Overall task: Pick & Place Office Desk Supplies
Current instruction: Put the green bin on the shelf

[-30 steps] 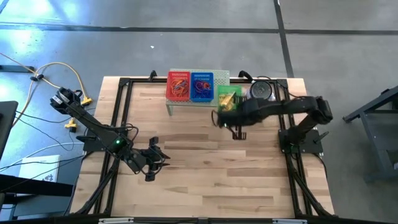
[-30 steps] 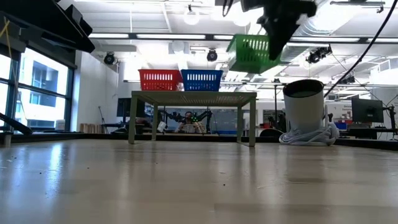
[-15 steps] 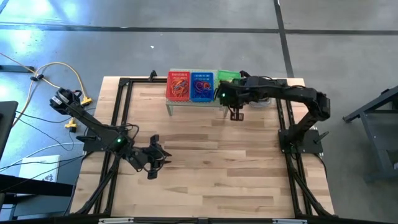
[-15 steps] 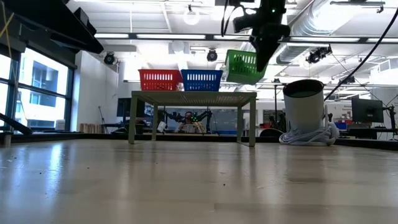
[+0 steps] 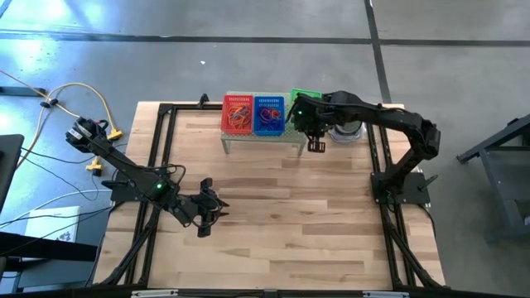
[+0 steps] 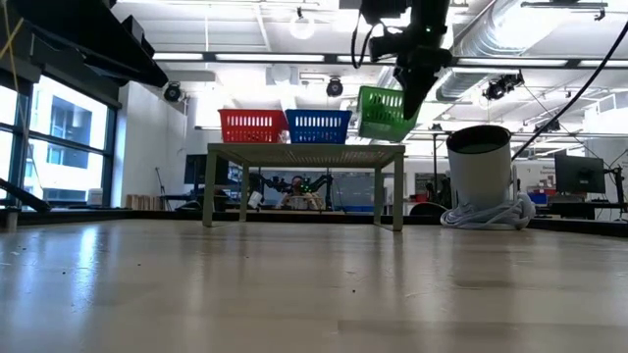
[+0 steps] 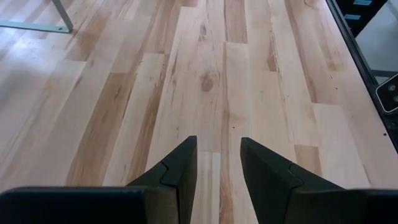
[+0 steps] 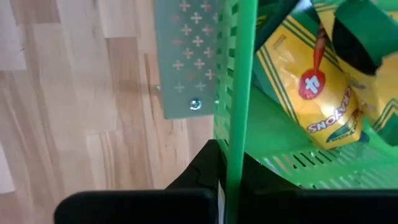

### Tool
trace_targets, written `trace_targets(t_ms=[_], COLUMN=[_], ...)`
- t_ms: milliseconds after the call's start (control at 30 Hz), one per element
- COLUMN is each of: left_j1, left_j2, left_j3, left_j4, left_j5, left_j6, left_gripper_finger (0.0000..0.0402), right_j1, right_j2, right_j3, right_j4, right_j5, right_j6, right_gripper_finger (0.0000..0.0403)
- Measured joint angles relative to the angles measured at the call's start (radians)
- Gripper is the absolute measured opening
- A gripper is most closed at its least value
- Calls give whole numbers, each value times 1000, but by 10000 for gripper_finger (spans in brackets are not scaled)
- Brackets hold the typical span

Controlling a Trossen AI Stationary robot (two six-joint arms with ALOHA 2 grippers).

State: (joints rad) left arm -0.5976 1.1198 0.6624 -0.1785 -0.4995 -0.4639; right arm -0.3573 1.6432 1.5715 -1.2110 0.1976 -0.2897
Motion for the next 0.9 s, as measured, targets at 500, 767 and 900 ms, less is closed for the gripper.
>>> trace_targets(t_ms=[500,767,900], left_j1=[0,0,4], left_j2=[0,0,0], left_j3=[0,0,0], left_j4=[-1,0,6], left_j5=[1,3,3], left_j6=[4,35,45], left_gripper_finger=[118,118,118], right_j1=[-12,-1,-1], right_j2=[26,38,40], right_j3=[-55,-68,-68], right_j4=[46,90,98], right_j5=[1,-14,-15], right_j6=[-34,-65,-74], right_gripper_finger=[3,3,3])
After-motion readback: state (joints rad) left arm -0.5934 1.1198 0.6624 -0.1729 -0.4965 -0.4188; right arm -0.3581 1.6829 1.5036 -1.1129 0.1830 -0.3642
